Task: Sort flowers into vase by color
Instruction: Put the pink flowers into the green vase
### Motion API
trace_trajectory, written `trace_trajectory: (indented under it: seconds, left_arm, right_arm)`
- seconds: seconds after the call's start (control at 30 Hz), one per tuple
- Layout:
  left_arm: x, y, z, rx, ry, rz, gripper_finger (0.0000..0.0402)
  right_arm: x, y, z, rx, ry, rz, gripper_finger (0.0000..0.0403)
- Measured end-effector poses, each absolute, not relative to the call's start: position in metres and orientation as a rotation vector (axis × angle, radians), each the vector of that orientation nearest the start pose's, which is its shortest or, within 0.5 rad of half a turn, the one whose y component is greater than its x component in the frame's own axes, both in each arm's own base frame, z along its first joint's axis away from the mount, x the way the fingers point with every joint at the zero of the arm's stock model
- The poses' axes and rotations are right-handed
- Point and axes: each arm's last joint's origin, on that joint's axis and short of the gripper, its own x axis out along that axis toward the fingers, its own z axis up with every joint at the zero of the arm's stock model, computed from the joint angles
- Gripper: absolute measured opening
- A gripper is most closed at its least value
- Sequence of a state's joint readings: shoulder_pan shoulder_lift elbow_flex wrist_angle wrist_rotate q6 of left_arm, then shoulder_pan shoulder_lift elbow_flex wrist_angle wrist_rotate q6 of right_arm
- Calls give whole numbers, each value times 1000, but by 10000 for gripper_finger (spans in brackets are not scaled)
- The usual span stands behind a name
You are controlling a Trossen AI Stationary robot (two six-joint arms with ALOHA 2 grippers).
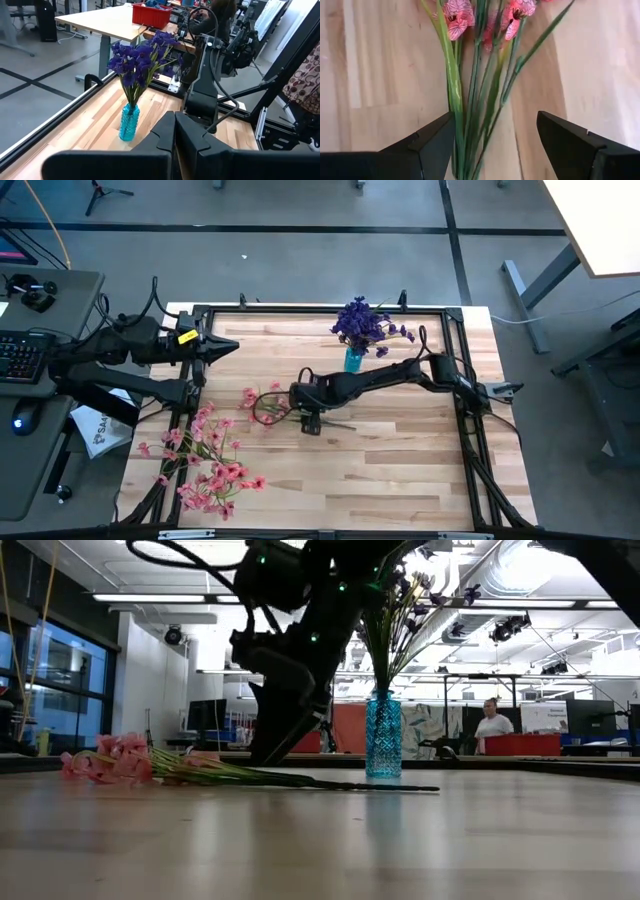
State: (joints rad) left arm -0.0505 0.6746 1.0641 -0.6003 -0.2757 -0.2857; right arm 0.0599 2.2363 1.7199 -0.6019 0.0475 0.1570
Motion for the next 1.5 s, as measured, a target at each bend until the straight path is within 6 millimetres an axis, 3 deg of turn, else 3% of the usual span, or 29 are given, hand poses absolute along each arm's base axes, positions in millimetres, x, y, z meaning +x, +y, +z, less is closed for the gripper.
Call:
trace_trajectory:
  seconds: [0.13,0.33,0.47,0.63,0.73,0.8,0.9,0.93,1.17,1.3,1.4,1.5]
  left_arm:
    - [111,2,397,-249,174,253,0]
    - [111,2,397,-248,174,253,0]
    - [111,2,397,-248,174,253,0]
    - [111,2,397,-248,174,254,0]
    - [112,2,398,-242,160,251,0]
    - [112,2,401,-221,131,244,0]
    - [113,2,409,-167,57,232,0]
    - [113,2,413,-148,27,229,0]
    - [109,2,430,-32,-136,225,0]
    - [105,3,432,-16,-161,226,0]
    - [104,3,433,-16,-165,226,0]
    - [101,3,433,-17,-172,226,0]
  right_arm:
    - [469,24,152,135,1118,-10,275]
    - [475,35,139,121,1092,10,275]
    - [476,40,126,128,1118,-67,275]
    - [477,47,124,119,1101,-108,270]
    - [474,50,123,86,1119,-114,229]
    - [474,52,123,86,1129,-101,168]
    - [470,49,134,136,1145,-32,47]
    - [467,46,140,152,1153,-10,25]
    - [445,24,218,125,1081,6,6]
    - [433,17,243,111,1054,2,4]
    - [426,22,253,106,1054,20,4]
    - [412,32,238,108,1087,53,3]
